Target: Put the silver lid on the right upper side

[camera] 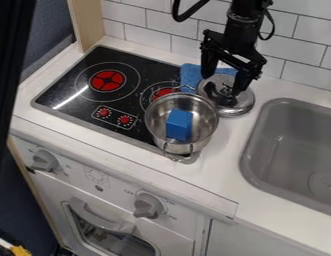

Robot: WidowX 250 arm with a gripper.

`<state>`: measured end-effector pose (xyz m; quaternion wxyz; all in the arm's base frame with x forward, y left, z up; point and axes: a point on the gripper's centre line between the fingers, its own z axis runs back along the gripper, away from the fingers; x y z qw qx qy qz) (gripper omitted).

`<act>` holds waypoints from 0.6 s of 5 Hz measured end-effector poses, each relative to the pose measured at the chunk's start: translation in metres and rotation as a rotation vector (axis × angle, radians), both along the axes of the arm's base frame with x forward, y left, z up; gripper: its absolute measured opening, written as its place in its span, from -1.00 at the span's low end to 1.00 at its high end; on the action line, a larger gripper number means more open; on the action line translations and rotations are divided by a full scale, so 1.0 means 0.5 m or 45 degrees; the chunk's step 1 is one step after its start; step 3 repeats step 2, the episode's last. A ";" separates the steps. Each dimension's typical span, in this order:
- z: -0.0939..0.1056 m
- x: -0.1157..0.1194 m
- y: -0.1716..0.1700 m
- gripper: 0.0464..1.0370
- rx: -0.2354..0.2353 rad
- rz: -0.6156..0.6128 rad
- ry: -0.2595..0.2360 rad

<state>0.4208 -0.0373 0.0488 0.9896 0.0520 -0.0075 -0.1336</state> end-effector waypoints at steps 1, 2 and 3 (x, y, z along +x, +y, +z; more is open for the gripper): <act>0.045 -0.001 0.009 0.93 -0.056 0.015 -0.034; 0.109 -0.002 0.030 0.93 -0.087 0.020 -0.137; 0.109 -0.002 0.030 0.93 -0.087 0.020 -0.137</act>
